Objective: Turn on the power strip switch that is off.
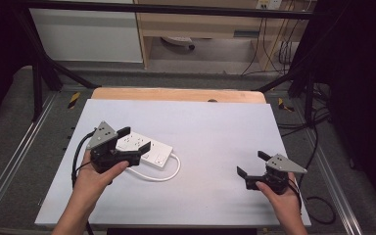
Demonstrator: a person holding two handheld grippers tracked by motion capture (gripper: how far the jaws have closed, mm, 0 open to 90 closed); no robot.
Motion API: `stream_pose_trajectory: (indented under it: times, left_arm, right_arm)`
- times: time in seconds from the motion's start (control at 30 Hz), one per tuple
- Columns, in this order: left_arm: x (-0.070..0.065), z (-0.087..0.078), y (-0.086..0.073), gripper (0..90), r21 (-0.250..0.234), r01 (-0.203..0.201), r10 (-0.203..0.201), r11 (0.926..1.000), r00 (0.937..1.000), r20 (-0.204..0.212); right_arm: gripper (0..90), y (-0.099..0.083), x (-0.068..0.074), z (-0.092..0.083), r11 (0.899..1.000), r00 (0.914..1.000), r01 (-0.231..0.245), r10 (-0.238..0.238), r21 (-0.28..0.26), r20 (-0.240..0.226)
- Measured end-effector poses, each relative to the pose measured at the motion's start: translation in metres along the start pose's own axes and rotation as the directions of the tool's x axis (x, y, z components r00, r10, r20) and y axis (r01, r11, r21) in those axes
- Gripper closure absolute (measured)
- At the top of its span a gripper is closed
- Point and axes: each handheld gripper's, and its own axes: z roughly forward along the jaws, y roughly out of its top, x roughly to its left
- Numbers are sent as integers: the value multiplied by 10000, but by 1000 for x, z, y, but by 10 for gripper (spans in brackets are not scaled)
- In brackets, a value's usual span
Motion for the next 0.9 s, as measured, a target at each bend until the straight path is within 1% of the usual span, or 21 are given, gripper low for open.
stream_pose_trajectory:
  times: [0.13,0.17,0.27,0.3,0.33,0.37,0.5,0.53,0.67,0.7,0.8,0.9]
  left_arm:
    - [2,5,2,179,75,16,-16,10000,10000,-35]
    - [3,7,2,206,106,2,-1,9999,10000,-65]
    - [6,11,3,226,186,25,-22,9998,9999,-157]
    - [7,12,3,262,202,28,-23,9998,9997,-235]
    - [8,14,2,262,236,39,-33,9997,9997,-258]
    - [9,15,2,288,286,35,-27,9996,9996,-287]
    - [12,21,0,316,400,61,-49,9992,9995,-302]
    - [12,22,0,337,440,46,-33,9990,9995,-304]
    - [15,25,-3,342,580,-14,42,9983,9988,-483]
    - [16,26,-4,361,606,-42,73,9982,9987,-509]
    - [18,28,-8,377,715,-41,85,9974,9981,-617]
    - [22,30,-12,419,779,96,-44,9969,9977,-669]
  right_arm:
    - [35,0,0,0,10000,10000,56,-56,7,-13]
    - [35,0,0,0,10000,10000,33,-33,-12,-19]
    - [35,0,0,0,10000,10000,44,-44,-11,-12]
    - [35,0,0,0,10000,10000,17,-17,14,-27]
    - [35,0,0,0,10000,10000,17,-17,14,-27]
    - [35,0,0,0,10000,10000,40,-40,13,-22]
    - [35,0,0,0,10000,10000,34,-34,10,-20]
    - [35,0,0,0,10000,10000,20,-20,-8,-13]
    - [35,0,-1,0,10000,10000,4,-4,-25,-8]
    - [35,0,-1,0,10000,10000,-19,19,-14,-7]
    - [35,0,-1,0,10000,10000,-24,24,-15,-23]
    - [35,0,-1,0,10000,10000,-7,7,-10,-6]
